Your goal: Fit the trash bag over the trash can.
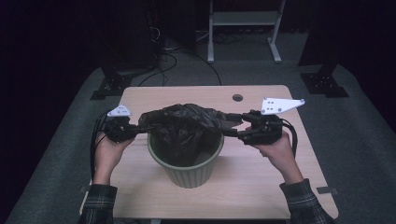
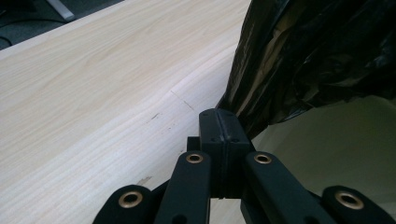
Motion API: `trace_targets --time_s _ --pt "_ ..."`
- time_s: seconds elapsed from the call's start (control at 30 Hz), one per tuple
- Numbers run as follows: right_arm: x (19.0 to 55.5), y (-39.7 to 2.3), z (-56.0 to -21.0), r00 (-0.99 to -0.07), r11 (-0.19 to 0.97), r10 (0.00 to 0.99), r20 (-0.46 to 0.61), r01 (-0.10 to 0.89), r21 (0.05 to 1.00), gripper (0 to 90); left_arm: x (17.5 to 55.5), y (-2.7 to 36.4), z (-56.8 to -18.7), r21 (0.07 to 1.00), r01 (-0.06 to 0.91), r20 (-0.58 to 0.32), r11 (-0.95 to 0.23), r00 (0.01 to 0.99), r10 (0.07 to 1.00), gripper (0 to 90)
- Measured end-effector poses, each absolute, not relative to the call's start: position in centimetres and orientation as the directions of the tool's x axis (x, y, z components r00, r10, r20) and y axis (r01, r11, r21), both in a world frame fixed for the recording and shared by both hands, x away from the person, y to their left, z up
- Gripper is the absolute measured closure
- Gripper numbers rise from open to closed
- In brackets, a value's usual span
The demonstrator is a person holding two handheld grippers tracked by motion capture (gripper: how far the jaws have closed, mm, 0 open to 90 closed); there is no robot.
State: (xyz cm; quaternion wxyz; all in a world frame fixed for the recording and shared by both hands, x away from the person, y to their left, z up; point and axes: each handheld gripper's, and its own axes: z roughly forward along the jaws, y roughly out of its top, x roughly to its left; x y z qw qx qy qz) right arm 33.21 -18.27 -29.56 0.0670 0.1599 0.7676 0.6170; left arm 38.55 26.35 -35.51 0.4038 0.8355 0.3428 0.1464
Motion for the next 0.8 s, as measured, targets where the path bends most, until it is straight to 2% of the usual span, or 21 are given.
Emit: trace_targets --time_s 0.17,0.23,0.27,0.33,0.8 --pt "33.0 -17.0 -30.5 -0.935 0.228 0.346 0.072 0.159 0.961 46.3 38.6 26.1 -35.7 0.772 0.455 -0.034 -0.444 0.727 0.686 90.0" --pt "33.2 -16.6 -30.7 -0.928 0.24 0.369 0.058 0.155 0.958 60.2 38.6 25.9 -35.8 0.769 0.457 -0.036 -0.447 0.729 0.684 90.0" --pt "33.3 -16.3 -30.9 -0.922 0.25 0.383 0.052 0.158 0.955 73.4 38.6 25.9 -35.9 0.769 0.458 -0.036 -0.446 0.728 0.685 90.0" --pt "33.5 -16.3 -31.1 -0.916 0.254 0.399 0.047 0.16 0.954 89.4 38.6 25.9 -36.0 0.764 0.46 -0.032 -0.453 0.728 0.684 90.0" --pt "29.4 -18.6 -34.2 -0.945 0.315 0.323 0.059 0.166 0.934 90.0 38.2 26.3 -36.6 0.763 0.47 -0.049 -0.444 0.727 0.685 90.0"
